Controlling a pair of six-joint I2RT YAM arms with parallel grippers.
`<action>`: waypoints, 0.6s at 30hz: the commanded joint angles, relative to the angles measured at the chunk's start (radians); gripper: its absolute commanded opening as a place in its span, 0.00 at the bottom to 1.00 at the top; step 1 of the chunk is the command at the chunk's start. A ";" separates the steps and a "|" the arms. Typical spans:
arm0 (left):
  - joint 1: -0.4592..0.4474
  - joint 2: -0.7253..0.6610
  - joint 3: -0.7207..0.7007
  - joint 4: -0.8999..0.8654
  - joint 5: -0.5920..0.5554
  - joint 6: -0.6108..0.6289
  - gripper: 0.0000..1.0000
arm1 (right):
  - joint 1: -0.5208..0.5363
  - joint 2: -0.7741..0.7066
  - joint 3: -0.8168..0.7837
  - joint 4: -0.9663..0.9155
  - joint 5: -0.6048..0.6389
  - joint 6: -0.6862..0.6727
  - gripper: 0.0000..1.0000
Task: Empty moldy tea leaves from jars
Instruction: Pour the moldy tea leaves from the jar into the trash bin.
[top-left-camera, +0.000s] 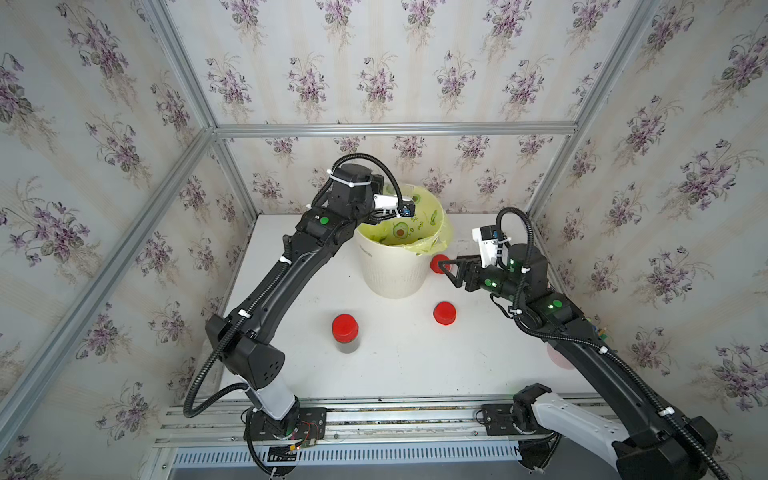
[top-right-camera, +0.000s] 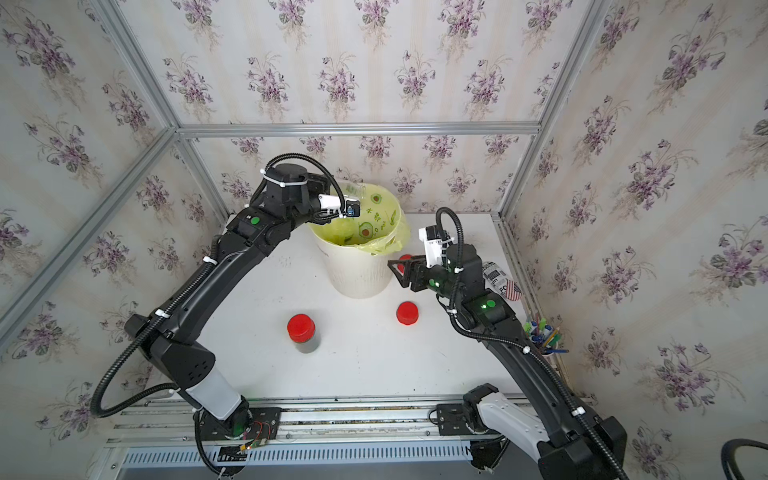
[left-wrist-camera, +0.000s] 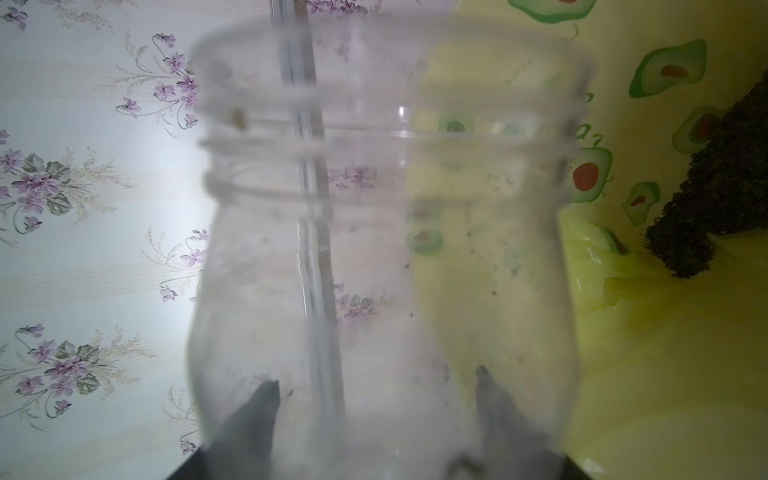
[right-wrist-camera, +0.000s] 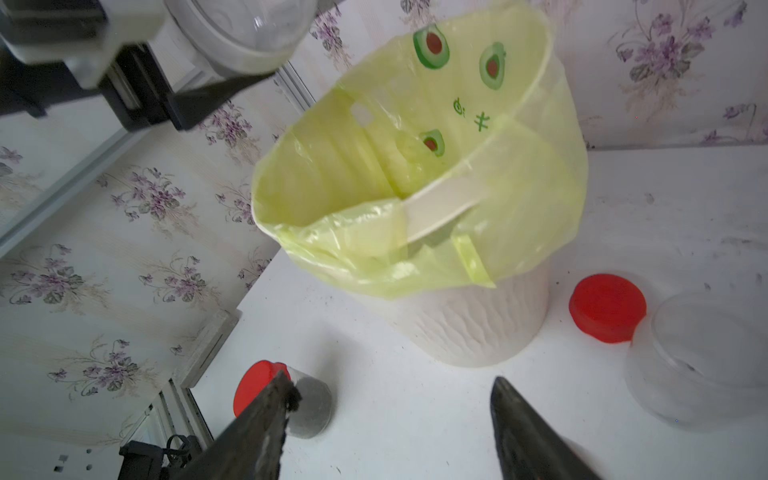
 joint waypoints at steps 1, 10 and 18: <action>0.003 -0.024 -0.039 0.022 0.082 -0.077 0.73 | -0.003 0.031 0.063 0.089 -0.026 0.015 0.68; 0.017 -0.057 -0.084 0.041 0.127 -0.108 0.73 | -0.005 0.209 0.236 0.164 -0.170 0.047 0.58; 0.019 -0.059 -0.088 0.043 0.136 -0.105 0.73 | -0.007 0.321 0.330 0.224 -0.271 0.068 0.52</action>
